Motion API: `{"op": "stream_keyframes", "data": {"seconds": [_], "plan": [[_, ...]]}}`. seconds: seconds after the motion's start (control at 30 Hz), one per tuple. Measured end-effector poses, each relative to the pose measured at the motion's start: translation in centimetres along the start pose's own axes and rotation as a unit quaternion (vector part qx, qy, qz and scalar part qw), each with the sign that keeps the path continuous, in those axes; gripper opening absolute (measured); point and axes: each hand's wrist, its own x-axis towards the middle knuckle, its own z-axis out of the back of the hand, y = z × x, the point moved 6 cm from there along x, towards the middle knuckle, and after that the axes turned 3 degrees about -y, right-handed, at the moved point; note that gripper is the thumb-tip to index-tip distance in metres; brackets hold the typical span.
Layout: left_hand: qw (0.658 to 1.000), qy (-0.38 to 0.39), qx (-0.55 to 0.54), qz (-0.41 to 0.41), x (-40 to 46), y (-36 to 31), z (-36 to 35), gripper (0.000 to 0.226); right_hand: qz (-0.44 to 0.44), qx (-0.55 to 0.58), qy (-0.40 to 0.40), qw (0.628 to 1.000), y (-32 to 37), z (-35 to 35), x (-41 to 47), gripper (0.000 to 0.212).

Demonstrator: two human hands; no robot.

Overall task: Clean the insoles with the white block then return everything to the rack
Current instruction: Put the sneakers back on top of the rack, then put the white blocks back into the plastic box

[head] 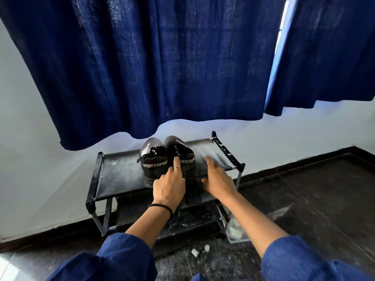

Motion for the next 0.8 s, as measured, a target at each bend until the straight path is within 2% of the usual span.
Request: {"op": "stream_keyframes", "data": {"seconds": [0.2,0.43,0.57,0.8], "plan": [[0.997,0.045,0.000,-0.066,-2.9,-3.1,-6.1,0.047,-0.047,-0.014,-0.002,0.999,-5.4,-1.9,-3.8,0.054],[0.972,0.218,0.031,-0.078,-7.7,-1.9,-19.0,0.025,-0.153,-0.057,0.075,0.984,-14.8,-9.7,-8.0,0.035],[0.949,0.305,0.052,-0.065,-9.3,0.6,-25.8,0.023,-0.196,-0.056,0.119,0.972,-19.5,-15.8,-9.1,0.025],[0.911,0.398,0.092,-0.064,-10.6,4.0,-35.9,0.023,-0.225,-0.036,0.177,0.957,-24.0,-25.9,-10.3,0.026]]}}
